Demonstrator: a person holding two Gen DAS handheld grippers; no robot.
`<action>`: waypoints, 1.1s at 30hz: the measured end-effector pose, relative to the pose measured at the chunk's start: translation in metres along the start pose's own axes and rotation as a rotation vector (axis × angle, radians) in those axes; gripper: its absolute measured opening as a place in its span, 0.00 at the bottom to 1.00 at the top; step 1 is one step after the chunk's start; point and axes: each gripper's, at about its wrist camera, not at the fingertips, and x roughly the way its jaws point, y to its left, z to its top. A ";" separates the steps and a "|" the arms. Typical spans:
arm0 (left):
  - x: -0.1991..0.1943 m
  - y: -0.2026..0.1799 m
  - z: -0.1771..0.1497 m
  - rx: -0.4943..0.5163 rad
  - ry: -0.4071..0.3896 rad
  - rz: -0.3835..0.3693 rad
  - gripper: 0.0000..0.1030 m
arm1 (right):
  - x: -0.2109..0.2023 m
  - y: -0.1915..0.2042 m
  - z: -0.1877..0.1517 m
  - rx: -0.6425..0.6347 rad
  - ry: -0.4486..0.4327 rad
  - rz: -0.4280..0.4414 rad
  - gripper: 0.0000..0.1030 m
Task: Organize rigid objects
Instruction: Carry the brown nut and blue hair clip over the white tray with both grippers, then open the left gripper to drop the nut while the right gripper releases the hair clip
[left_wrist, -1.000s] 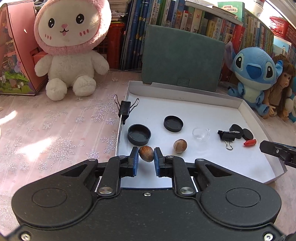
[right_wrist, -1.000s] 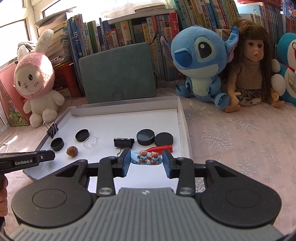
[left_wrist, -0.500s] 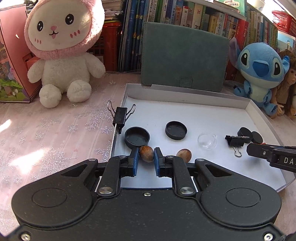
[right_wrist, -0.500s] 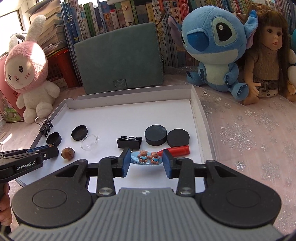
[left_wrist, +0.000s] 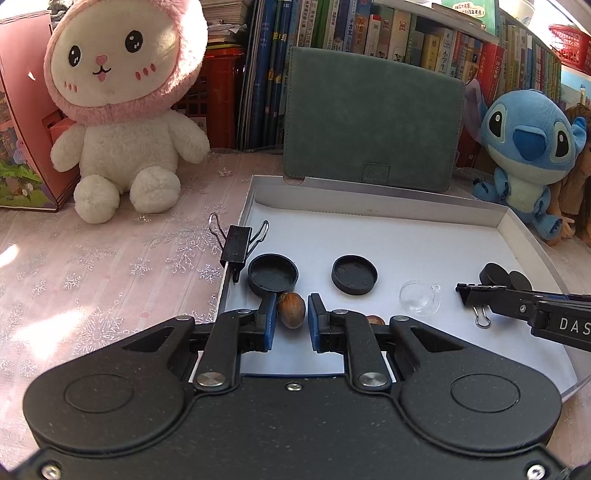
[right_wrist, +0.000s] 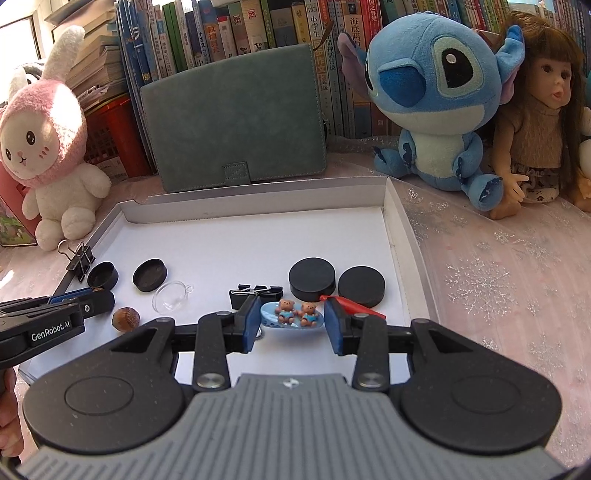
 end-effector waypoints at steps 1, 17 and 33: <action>0.000 0.000 -0.001 0.001 -0.001 0.000 0.17 | 0.000 0.000 0.000 0.001 -0.002 0.000 0.46; -0.008 -0.004 -0.006 0.029 -0.016 -0.009 0.33 | -0.001 0.001 -0.005 -0.018 -0.010 -0.010 0.56; -0.052 -0.004 -0.015 0.070 -0.081 -0.031 0.65 | -0.036 0.010 -0.022 -0.097 -0.076 0.037 0.75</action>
